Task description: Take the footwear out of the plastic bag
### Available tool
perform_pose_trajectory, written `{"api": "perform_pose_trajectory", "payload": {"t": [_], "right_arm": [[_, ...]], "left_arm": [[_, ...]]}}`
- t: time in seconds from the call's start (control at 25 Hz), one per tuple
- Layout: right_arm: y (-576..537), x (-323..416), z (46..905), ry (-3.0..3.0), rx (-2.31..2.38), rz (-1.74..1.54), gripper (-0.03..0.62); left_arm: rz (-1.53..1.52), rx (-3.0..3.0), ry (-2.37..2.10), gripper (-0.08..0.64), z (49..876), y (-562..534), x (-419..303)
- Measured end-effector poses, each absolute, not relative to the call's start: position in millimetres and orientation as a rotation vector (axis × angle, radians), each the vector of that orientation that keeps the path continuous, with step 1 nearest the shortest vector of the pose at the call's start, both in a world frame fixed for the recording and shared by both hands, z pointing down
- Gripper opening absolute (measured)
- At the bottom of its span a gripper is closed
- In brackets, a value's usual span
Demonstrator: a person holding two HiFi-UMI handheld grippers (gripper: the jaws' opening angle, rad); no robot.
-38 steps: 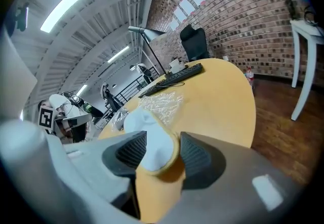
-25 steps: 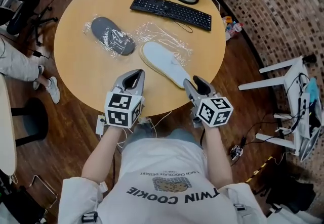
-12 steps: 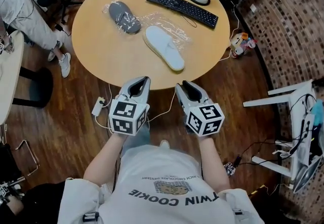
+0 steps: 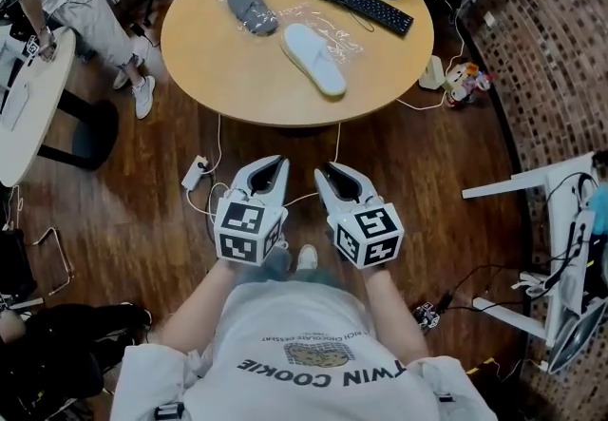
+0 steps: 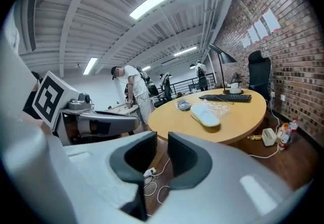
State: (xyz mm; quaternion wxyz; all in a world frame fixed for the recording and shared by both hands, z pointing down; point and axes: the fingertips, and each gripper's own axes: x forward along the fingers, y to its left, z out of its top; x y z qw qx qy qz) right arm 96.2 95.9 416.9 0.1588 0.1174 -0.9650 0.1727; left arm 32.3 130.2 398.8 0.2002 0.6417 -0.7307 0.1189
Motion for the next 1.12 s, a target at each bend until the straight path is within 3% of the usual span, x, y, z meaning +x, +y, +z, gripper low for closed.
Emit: {"api": "perform_pose_trajectory", "payload": {"t": [1.12], "right_arm": [[329.5,136.0,397.4,-2.721,0.460,0.395,0.046]], "left_arm": [[0.282,1.795,-2.042,0.008,394.5,343.8,103.7]]}}
